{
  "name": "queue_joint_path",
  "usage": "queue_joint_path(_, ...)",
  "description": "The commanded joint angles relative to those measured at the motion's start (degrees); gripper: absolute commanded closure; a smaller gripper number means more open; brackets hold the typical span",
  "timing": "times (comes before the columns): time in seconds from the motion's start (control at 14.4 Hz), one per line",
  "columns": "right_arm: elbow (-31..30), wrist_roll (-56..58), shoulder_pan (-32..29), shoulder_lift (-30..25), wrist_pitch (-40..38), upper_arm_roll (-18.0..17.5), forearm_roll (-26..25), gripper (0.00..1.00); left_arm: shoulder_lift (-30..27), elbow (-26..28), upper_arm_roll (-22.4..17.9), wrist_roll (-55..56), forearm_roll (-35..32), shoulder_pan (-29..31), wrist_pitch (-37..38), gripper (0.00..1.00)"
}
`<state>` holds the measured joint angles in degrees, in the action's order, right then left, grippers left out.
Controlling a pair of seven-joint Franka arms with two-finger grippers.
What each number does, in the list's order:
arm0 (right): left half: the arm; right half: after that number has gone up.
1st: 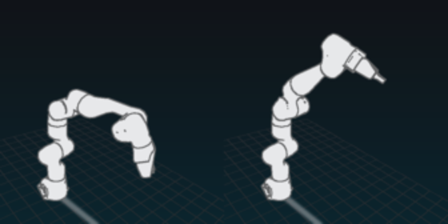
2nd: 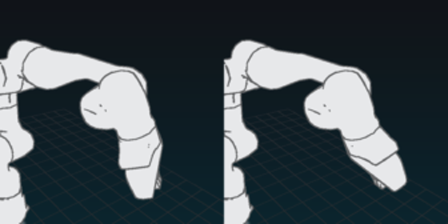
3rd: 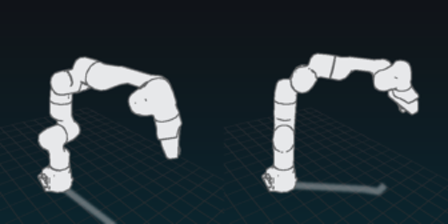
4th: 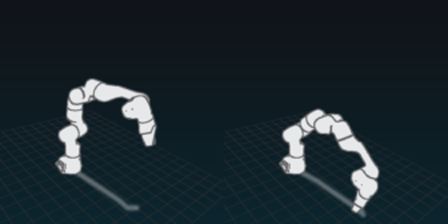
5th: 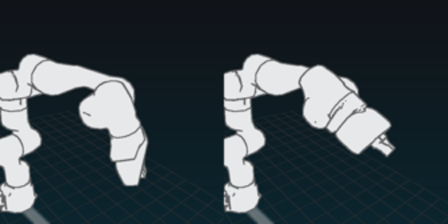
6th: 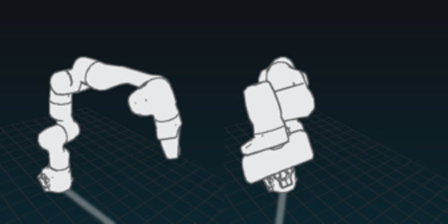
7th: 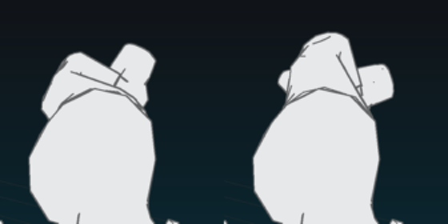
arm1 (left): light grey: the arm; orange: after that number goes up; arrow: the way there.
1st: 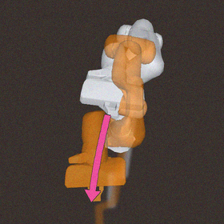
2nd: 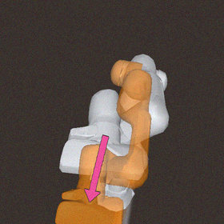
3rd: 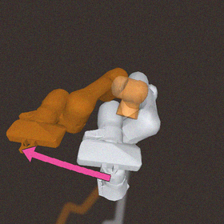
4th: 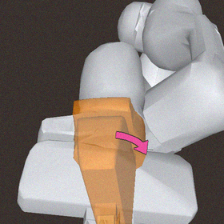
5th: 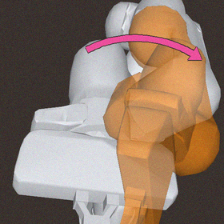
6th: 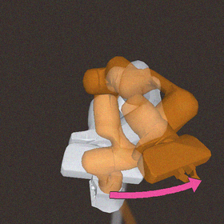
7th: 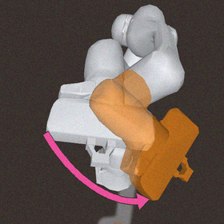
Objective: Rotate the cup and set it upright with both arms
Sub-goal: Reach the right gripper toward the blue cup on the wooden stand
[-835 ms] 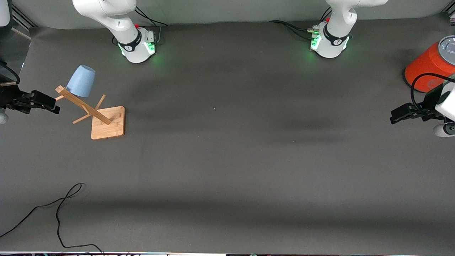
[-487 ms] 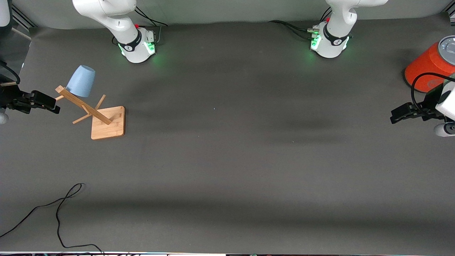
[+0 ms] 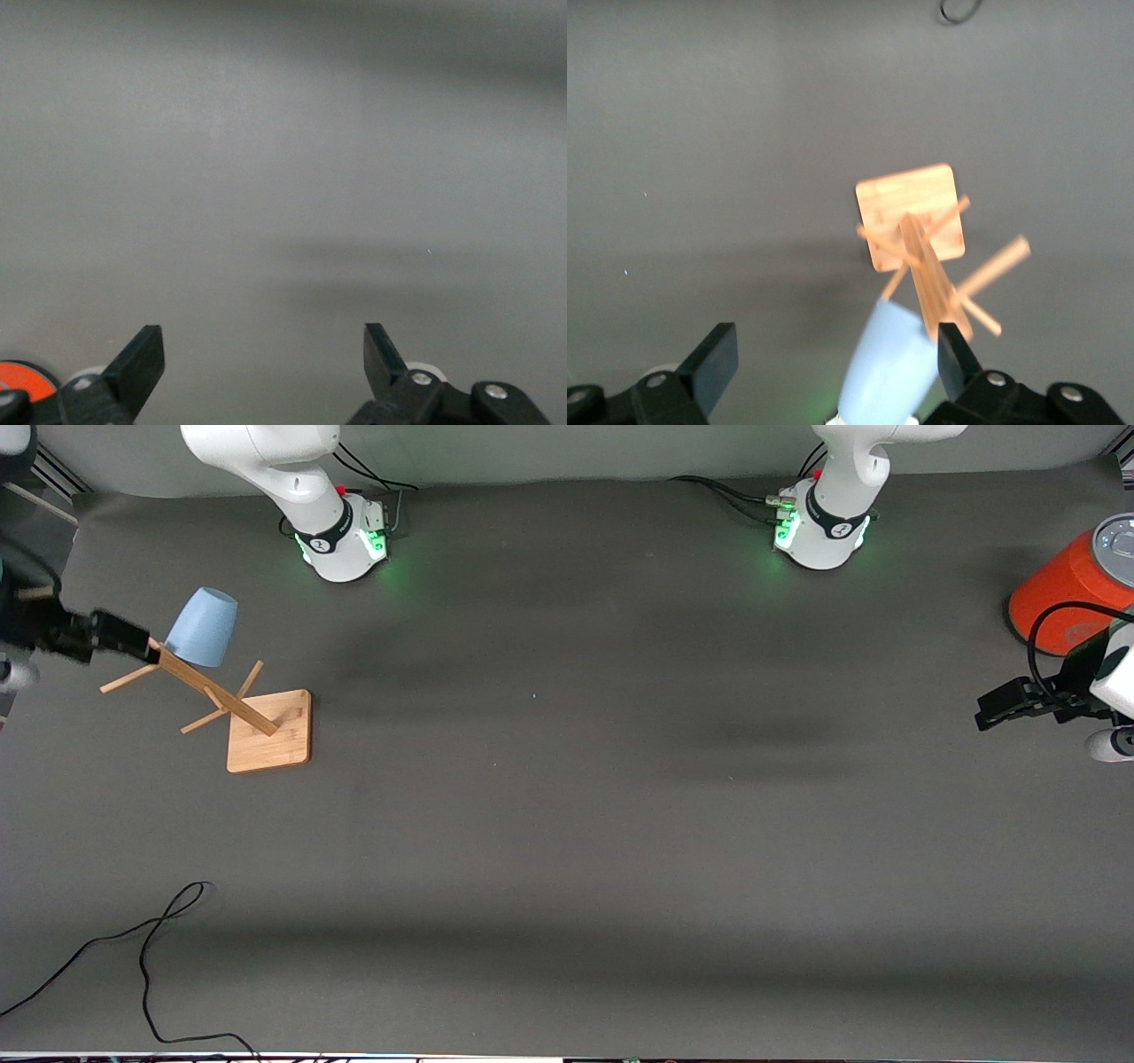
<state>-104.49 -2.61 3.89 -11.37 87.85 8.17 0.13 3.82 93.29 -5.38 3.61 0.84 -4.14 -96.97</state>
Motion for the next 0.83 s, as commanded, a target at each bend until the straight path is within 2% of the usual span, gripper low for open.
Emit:
queue_joint_path(0.0, -14.2, -5.9, 0.9, -13.6, 2.9, 1.1, -3.5, 0.00, -1.4, 1.1, -0.2, -0.5, 0.7, -0.3, 0.0, 0.00)
queue_joint_path(0.14, -17.2, -7.8, 0.6, -16.7, 2.7, 1.5, -4.7, 0.00, -1.3, 1.1, -0.2, -0.6, 0.7, -0.3, -0.1, 0.00)
queue_joint_path(0.21, -17.2, -9.6, 0.4, -16.7, 2.1, 2.6, -4.7, 0.00, -1.3, 1.2, -0.2, -0.6, 0.7, -0.3, 0.2, 0.00)
queue_joint_path(0.63, -17.4, -23.9, 0.3, -14.9, 2.1, 4.3, -4.6, 0.00, -1.1, 1.2, -0.2, -0.6, 0.7, -0.3, 0.5, 0.00)
queue_joint_path(0.77, -18.5, -24.7, 0.3, -14.1, 2.9, 4.5, -4.6, 0.00, -1.0, 1.2, -0.3, -0.6, 0.7, -0.3, 0.3, 0.00)
